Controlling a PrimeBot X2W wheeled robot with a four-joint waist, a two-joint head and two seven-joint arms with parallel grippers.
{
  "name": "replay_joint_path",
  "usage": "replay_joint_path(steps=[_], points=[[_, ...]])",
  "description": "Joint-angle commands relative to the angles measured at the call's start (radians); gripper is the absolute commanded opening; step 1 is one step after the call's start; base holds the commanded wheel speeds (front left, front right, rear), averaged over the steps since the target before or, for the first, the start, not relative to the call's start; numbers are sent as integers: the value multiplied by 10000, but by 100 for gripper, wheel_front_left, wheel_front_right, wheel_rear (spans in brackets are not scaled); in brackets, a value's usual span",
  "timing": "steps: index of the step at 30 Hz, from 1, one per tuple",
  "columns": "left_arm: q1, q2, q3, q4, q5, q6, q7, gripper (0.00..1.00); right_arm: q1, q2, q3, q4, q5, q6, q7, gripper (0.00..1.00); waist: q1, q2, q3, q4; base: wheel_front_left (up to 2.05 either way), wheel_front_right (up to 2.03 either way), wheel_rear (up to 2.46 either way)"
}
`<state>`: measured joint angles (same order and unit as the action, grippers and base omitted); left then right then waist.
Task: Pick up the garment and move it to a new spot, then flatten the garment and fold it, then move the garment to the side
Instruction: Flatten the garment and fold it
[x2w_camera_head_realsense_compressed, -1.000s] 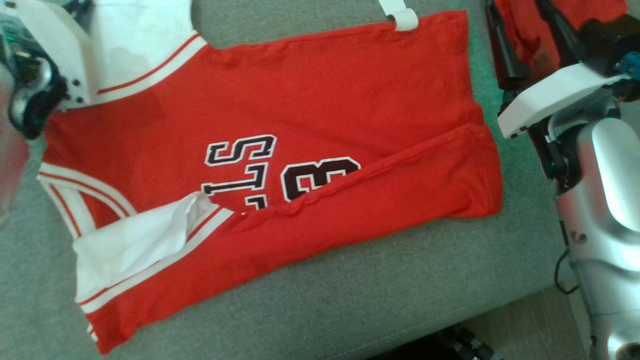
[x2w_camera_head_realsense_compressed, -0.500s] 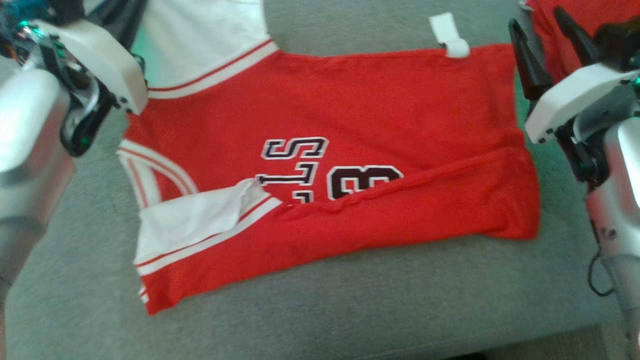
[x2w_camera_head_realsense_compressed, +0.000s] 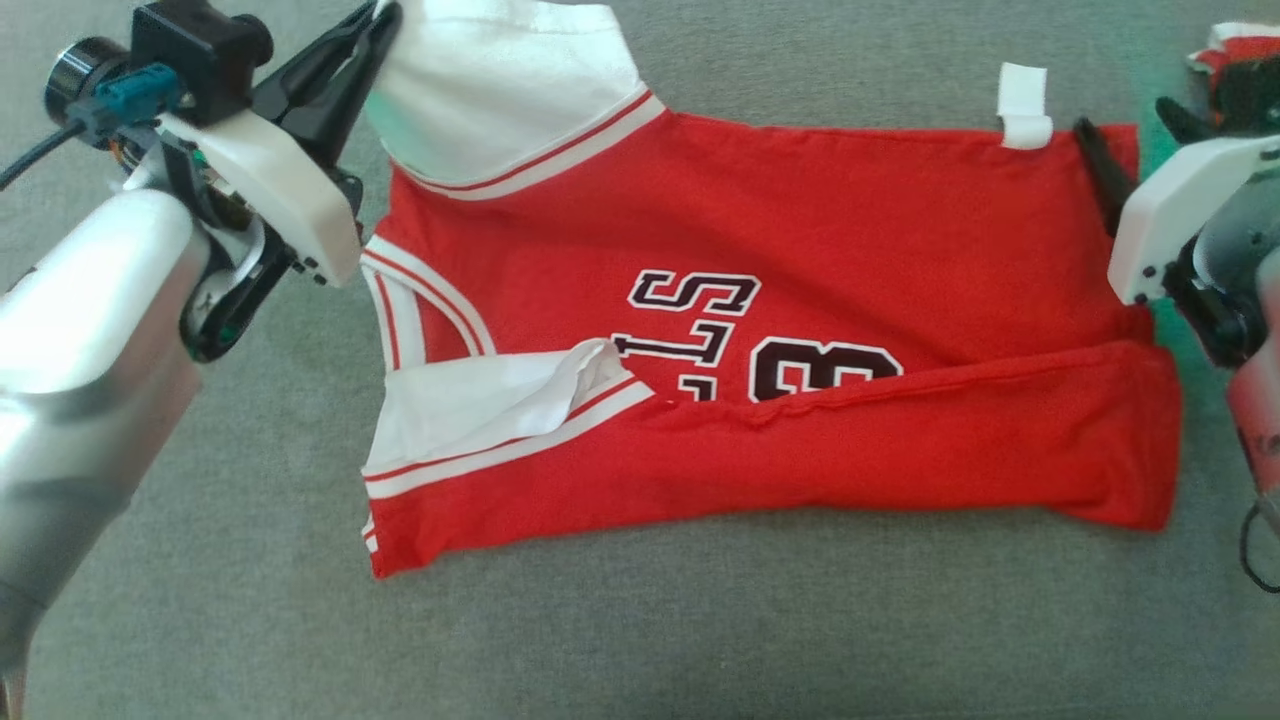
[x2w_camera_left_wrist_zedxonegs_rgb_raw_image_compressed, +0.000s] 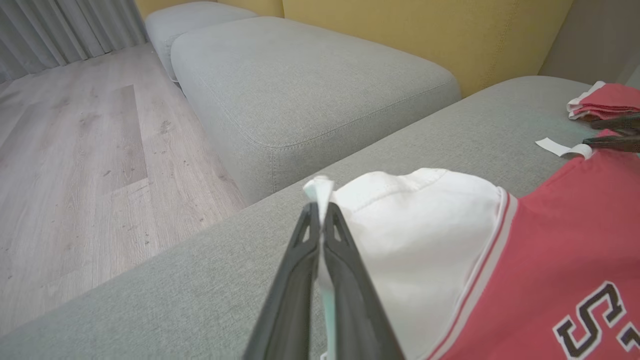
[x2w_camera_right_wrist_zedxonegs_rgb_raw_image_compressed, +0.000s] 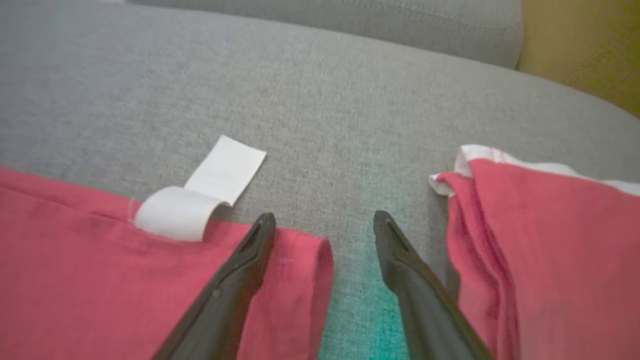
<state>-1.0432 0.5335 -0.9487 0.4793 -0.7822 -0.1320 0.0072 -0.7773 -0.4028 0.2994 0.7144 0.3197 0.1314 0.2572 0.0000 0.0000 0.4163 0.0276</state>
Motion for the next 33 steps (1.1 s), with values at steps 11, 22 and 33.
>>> replay_joint_path(steps=[11, 22, 33], points=[[-353, 352, 282, -319, 35, 150, 19, 0, -612, -121, 1265, 918, 481, -7, 364, 0, 0, 0, 153, 124, 0, 0, 0], [-673, 437, 642, 376, 22, 628, -316, 0, -1831, -121, 1727, 539, 1417, -7, -590, 0, 0, 0, 93, -254, 0, 0, 0], [-2001, 17, 908, 1700, 377, 710, -1148, 0, -3390, 39, 1884, 646, 1887, -7, -1762, 0, 0, 0, 401, -507, 0, 0, 0]])
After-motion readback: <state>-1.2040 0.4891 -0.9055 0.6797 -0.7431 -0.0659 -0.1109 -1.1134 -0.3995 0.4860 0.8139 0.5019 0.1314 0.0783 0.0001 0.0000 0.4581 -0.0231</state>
